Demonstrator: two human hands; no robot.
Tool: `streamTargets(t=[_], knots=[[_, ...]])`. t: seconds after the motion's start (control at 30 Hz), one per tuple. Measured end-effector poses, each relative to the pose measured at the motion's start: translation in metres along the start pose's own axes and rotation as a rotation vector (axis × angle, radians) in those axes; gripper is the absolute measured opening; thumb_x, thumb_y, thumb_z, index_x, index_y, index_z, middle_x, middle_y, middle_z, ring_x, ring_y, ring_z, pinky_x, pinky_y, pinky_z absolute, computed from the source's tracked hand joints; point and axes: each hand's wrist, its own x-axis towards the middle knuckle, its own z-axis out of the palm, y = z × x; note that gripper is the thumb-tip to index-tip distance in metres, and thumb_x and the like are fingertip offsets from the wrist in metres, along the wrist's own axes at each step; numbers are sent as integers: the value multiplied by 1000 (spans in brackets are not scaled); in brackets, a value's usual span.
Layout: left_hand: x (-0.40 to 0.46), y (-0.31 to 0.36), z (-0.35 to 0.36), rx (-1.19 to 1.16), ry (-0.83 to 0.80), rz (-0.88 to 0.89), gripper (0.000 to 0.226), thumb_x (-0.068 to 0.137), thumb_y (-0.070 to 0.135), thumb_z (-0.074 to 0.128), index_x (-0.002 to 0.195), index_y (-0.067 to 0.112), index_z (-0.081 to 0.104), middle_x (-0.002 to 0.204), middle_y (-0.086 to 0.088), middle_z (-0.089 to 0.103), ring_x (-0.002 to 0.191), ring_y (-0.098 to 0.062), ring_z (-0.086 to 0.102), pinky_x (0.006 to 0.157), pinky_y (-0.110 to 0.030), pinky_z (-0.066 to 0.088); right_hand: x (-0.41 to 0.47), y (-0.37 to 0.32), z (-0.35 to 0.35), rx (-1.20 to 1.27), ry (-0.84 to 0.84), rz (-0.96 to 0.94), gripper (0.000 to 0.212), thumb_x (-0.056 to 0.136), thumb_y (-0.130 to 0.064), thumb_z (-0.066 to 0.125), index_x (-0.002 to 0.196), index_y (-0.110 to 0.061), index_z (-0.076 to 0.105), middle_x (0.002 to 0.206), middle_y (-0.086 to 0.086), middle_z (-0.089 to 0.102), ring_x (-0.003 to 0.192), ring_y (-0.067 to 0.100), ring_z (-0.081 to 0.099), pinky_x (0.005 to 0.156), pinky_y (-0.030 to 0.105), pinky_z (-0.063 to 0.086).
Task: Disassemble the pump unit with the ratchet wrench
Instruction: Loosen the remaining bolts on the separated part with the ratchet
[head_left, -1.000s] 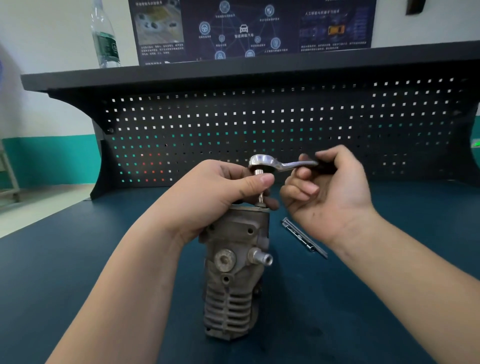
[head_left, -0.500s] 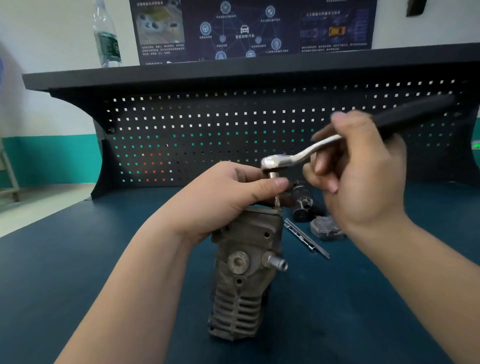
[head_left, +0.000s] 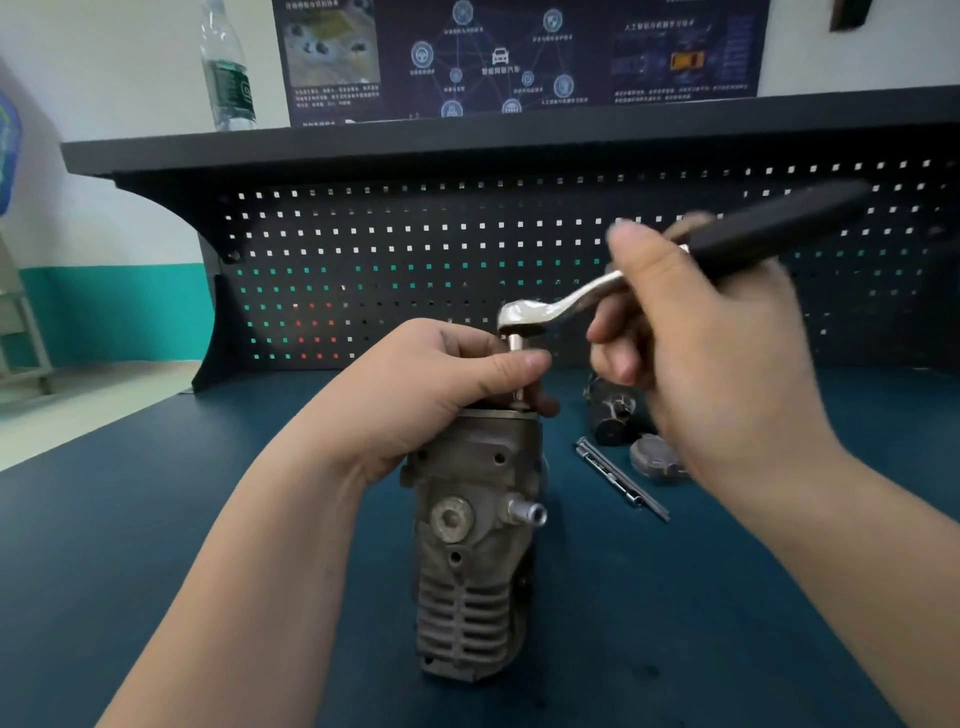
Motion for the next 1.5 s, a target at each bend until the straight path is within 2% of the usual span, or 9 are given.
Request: streamTargets(t=[0.13,0.33,0.5,0.7,0.77,1.03,1.17,1.4,1.5], knots=[[-2,2,0,25,-6,24,60,70,37,76,97,-14,59,83,-6,76,74,-14,70,77,-38,55,-9,-7,0,-535,-54,-478,31,92,-33,57,71,-13,46,55,3,58,45,14,55,47,28,41],[-5,1,0,72,-1,42,36,75,53,58,71,19,69,88,-5,76,79,-15,71,80,-42,54,9,20,-6,504,53,354,30,95,-12,51,65,-8,51,51,5,48,36,9,35,38,21,31],[-4,1,-2,-16,-11,-13,27,70,47,66,66,21,72,87,-9,76,75,-16,71,70,-29,57,11,26,-6,713,89,577,27,95,-14,53,69,-6,54,55,3,46,39,6,36,39,17,31],[-2,-1,-3,-4,-1,4,25,69,43,77,75,18,76,83,-3,76,72,-12,71,62,-24,56,-6,-9,7,-590,-91,-493,27,91,-29,59,71,-14,48,51,-10,46,47,5,46,52,14,35],[-3,-3,-3,-20,11,23,23,69,38,75,78,17,76,81,-3,76,72,-12,71,61,-23,55,-9,-11,7,-686,-118,-610,23,90,-27,58,75,-12,48,53,-13,42,51,5,45,53,10,32],[-4,0,-2,-79,17,-6,32,60,44,74,74,16,78,82,-6,76,70,-12,70,62,-23,56,12,23,-6,586,-100,277,20,89,-10,52,71,-8,46,48,6,50,35,11,35,41,21,32],[-1,-2,-1,-52,55,-26,37,56,48,75,70,14,78,80,-6,76,66,-13,68,62,-23,56,16,36,-7,750,-10,626,27,93,-15,50,67,-9,54,53,3,47,39,8,36,40,18,31],[0,-5,-1,54,17,75,24,63,41,78,74,20,77,78,-2,76,70,-14,70,63,-27,57,-3,-11,7,-799,-114,-742,21,88,-24,60,74,-9,54,58,-7,47,54,11,48,54,23,36],[3,-5,2,59,5,98,22,70,41,73,75,19,77,77,1,76,69,-9,70,59,-22,55,-1,-10,4,-724,-85,-643,20,89,-24,59,72,-14,51,59,-5,53,55,9,49,57,20,36]])
